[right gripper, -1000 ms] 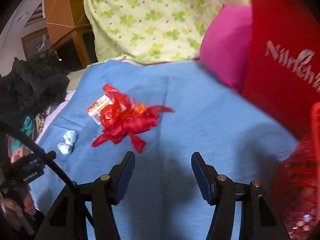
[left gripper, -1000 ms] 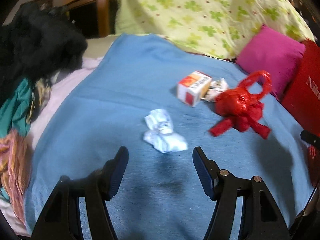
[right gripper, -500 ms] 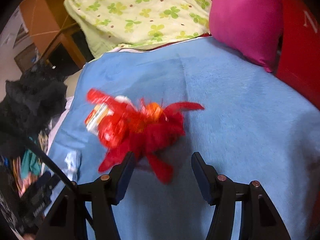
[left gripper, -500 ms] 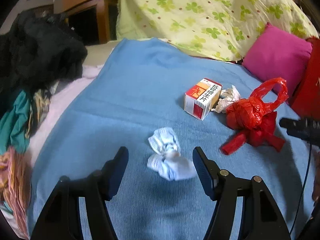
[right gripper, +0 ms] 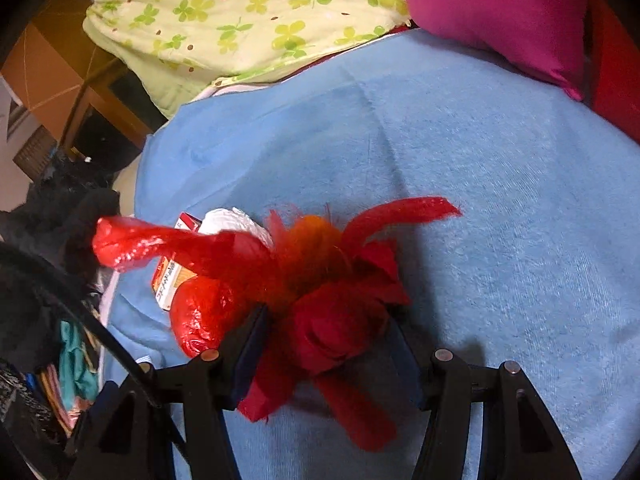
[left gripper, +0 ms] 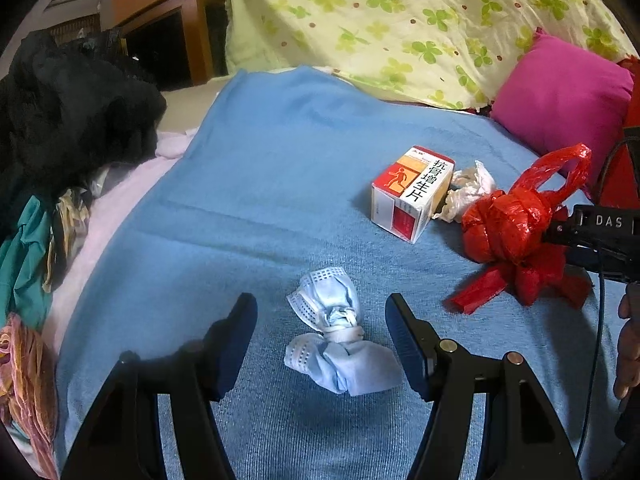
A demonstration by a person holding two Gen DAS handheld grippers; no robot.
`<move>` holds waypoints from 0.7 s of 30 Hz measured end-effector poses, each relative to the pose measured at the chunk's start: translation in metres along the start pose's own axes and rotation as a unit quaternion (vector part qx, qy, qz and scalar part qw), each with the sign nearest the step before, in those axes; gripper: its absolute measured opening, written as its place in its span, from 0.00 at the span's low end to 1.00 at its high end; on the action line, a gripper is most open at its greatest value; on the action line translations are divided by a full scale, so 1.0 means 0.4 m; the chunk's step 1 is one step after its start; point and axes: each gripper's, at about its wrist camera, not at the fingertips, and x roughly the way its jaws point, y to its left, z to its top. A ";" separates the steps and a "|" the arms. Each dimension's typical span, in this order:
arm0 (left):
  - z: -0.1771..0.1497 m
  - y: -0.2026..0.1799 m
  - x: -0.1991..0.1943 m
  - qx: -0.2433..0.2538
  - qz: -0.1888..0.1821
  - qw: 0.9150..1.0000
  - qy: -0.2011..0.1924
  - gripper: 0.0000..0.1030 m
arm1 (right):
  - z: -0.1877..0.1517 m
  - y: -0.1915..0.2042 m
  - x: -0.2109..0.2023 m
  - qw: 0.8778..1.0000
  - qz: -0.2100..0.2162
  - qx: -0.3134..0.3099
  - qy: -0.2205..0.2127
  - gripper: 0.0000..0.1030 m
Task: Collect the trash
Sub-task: 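Grasp the light-blue mask with the left gripper while the right gripper lowers onto the red mesh bag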
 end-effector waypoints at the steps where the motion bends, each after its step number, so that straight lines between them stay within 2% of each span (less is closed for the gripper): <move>1: 0.000 -0.002 0.001 0.001 0.000 1.000 0.000 0.65 | -0.003 0.009 0.002 1.000 -0.008 -0.010 -0.002 0.60; 5: 0.003 -0.004 0.010 0.000 0.000 1.000 0.006 0.65 | -0.017 0.046 0.013 0.997 -0.046 -0.063 -0.011 0.58; 7: 0.003 -0.001 0.015 -0.003 0.002 1.000 0.010 0.65 | -0.028 0.058 0.014 0.995 -0.054 -0.086 -0.014 0.50; 10: 0.004 0.009 0.023 -0.008 0.004 1.000 0.015 0.65 | -0.040 0.071 0.011 0.993 -0.059 -0.105 -0.015 0.47; 15: 0.000 0.035 0.044 -0.030 -0.002 0.999 0.035 0.65 | -0.046 0.063 -0.008 0.995 -0.029 -0.098 0.003 0.44; 21: -0.001 0.063 0.063 -0.064 -0.032 0.996 0.052 0.65 | -0.075 0.048 -0.043 0.996 0.011 -0.083 0.029 0.42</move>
